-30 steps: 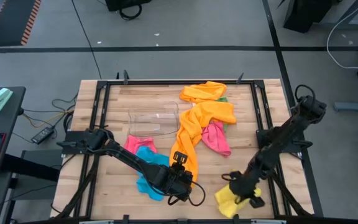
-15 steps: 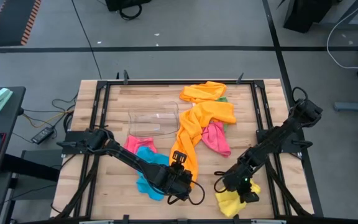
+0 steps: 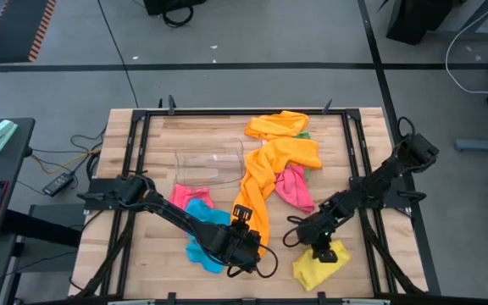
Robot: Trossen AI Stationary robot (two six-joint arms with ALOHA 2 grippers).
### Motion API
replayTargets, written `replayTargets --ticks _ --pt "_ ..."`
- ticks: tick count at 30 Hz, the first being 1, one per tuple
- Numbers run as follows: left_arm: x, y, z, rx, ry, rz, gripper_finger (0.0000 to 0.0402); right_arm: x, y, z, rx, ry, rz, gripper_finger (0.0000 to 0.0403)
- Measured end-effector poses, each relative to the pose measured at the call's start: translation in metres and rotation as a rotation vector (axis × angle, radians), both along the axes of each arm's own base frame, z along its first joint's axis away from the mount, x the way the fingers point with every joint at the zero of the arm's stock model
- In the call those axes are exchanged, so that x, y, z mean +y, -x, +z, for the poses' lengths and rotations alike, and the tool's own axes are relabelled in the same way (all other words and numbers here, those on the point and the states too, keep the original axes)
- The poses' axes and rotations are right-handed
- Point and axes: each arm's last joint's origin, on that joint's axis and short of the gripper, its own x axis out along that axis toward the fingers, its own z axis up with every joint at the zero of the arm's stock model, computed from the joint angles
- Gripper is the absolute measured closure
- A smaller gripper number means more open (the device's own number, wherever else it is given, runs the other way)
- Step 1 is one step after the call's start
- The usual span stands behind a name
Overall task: Fold microfiber towels
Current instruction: Fold the yellow microfiber cloth
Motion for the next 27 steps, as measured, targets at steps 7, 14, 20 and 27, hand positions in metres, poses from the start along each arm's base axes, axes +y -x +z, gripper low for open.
replayTargets --ticks 7,14,20,27 --pt "0.0 0.0 0.0 0.004 -0.002 0.001 0.0379 -0.001 0.0 0.0 0.032 0.041 -0.037 0.0237" --pt "0.0 0.0 0.0 0.001 0.001 0.004 0.0372 0.0 0.003 0.032 0.03 0.067 -0.005 0.021" --pt "0.0 0.0 0.0 0.001 0.0 0.005 0.0381 0.014 0.012 0.056 -0.227 0.153 0.091 0.021" --pt "-0.009 -0.012 -0.01 -0.067 0.115 -0.093 0.0372 0.033 0.027 0.061 -0.354 0.241 0.11 0.021"
